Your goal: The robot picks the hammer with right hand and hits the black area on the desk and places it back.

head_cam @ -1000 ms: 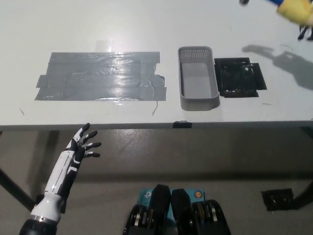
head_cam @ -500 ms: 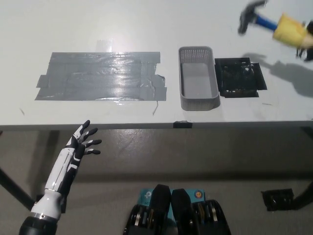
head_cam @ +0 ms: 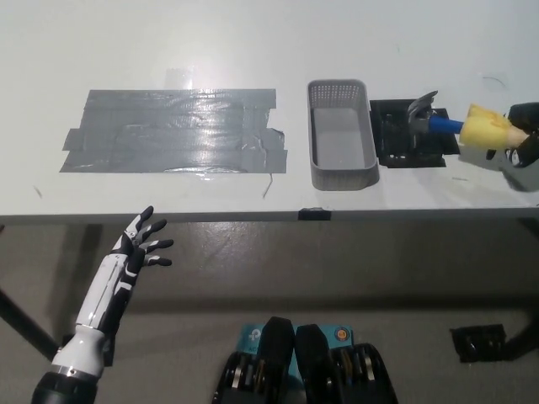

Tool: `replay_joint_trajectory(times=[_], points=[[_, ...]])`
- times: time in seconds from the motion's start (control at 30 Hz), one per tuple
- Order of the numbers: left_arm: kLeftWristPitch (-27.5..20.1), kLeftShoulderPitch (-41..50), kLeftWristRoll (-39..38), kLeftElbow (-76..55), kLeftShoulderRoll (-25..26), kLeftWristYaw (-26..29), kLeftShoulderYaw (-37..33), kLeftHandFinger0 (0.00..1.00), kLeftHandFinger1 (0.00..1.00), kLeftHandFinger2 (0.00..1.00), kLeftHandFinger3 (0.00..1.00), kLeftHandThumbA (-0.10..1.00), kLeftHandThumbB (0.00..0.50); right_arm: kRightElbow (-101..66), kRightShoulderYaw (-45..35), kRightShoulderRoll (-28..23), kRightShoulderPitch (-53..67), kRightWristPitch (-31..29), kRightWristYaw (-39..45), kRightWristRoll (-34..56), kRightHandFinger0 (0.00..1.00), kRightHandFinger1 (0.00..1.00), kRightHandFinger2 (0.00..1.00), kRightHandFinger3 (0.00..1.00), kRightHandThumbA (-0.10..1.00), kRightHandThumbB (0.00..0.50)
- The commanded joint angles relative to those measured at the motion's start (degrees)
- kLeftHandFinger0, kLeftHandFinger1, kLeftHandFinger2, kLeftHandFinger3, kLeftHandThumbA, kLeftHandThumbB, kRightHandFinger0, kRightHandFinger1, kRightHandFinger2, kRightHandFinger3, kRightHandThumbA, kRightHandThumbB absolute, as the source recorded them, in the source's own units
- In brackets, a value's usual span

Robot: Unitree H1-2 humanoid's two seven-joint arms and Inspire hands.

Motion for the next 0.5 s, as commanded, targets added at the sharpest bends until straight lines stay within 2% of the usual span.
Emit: replay_joint_trajectory(times=[0.0, 0.07, 0.1, 0.13, 0.17, 0.2, 0.23, 0.27, 0.33, 0.37, 0.4, 0.47], points=[[-1.3, -1.3, -0.1, -1.3, 1.0, -0.4, 0.3, 0.68, 0.79, 0.91, 1.0, 1.0, 0.015, -3.5, -1.4, -3.5, -5.9, -2.5, 0.4, -1.5, 0.0, 0.5, 0.8, 0.65, -0.1, 0.145], [-1.4, -1.4, -0.2, -1.2, 1.0, -0.4, 0.2, 0.68, 0.79, 0.9, 1.0, 1.0, 0.014, -4.1, -1.9, -3.6, -6.0, -1.7, 0.8, -1.4, 0.0, 0.46, 0.76, 0.63, -0.1, 0.128], [-1.6, -1.4, 0.0, -1.2, 1.0, -0.4, 0.2, 0.68, 0.79, 0.9, 1.0, 1.0, 0.009, -3.8, -2.2, -3.6, -6.4, -1.9, 0.4, -1.4, 0.04, 0.45, 0.71, 0.55, -0.1, 0.103], [-1.6, -1.4, 0.1, -1.2, 1.0, -0.5, 0.1, 0.68, 0.78, 0.9, 1.0, 1.0, 0.008, -4.1, -2.3, -3.7, -6.3, -1.8, 0.5, -1.4, 0.0, 0.38, 0.62, 0.46, -0.1, 0.104], [-1.5, -1.4, 0.2, -1.3, 1.1, -0.5, 0.1, 0.68, 0.78, 0.9, 1.0, 1.0, 0.009, -4.8, -2.8, -3.7, -6.2, -0.9, 0.6, -1.2, 0.0, 0.36, 0.62, 0.41, -0.1, 0.096], [-1.5, -1.5, 0.2, -1.3, 1.1, -0.5, 0.1, 0.67, 0.78, 0.9, 1.0, 1.0, 0.015, -4.9, -3.7, -3.5, -6.4, -0.2, 0.6, -0.5, 0.0, 0.45, 0.75, 0.4, -0.1, 0.094], [-1.4, -1.5, 0.3, -1.4, 1.1, -0.5, 0.1, 0.67, 0.78, 0.9, 1.0, 1.0, 0.016, -4.8, -4.9, -3.3, -6.5, 0.4, 0.8, 0.6, 0.0, 0.51, 0.84, 0.42, -0.1, 0.115], [-1.6, -1.6, 0.3, -1.2, 1.1, -0.5, 0.0, 0.67, 0.78, 0.9, 1.0, 1.0, 0.014, -4.8, -6.8, -3.2, -6.8, 0.7, 0.3, 2.0, 0.02, 0.58, 0.94, 0.53, -0.1, 0.118], [-1.5, -1.7, 0.2, -1.2, 1.1, -0.5, 0.0, 0.67, 0.78, 0.9, 1.0, 1.0, 0.013, -4.8, -8.7, -3.2, -7.3, 0.5, 0.0, 2.9, 0.12, 0.64, 0.96, 0.85, -0.1, 0.131], [-1.5, -1.6, 0.2, -1.3, 1.1, -0.5, 0.1, 0.67, 0.78, 0.9, 1.0, 1.0, 0.011, -5.0, -10.1, -3.1, -8.0, 0.9, -0.5, 3.4, 0.18, 0.68, 0.99, 0.98, -0.1, 0.115], [-1.6, -1.6, 0.2, -1.3, 1.1, -0.4, 0.1, 0.67, 0.78, 0.9, 1.0, 1.0, 0.009, -5.6, -10.9, -3.0, -8.3, 1.7, -0.9, 3.2, 0.23, 0.7, 1.0, 1.0, -0.1, 0.105], [-1.7, -1.6, 0.1, -1.3, 1.1, -0.5, 0.1, 0.67, 0.78, 0.9, 1.0, 1.0, 0.011, -6.8, -13.7, -2.7, -8.5, 2.9, -1.7, 4.4, 0.22, 0.67, 0.98, 1.0, -0.1, 0.096]])
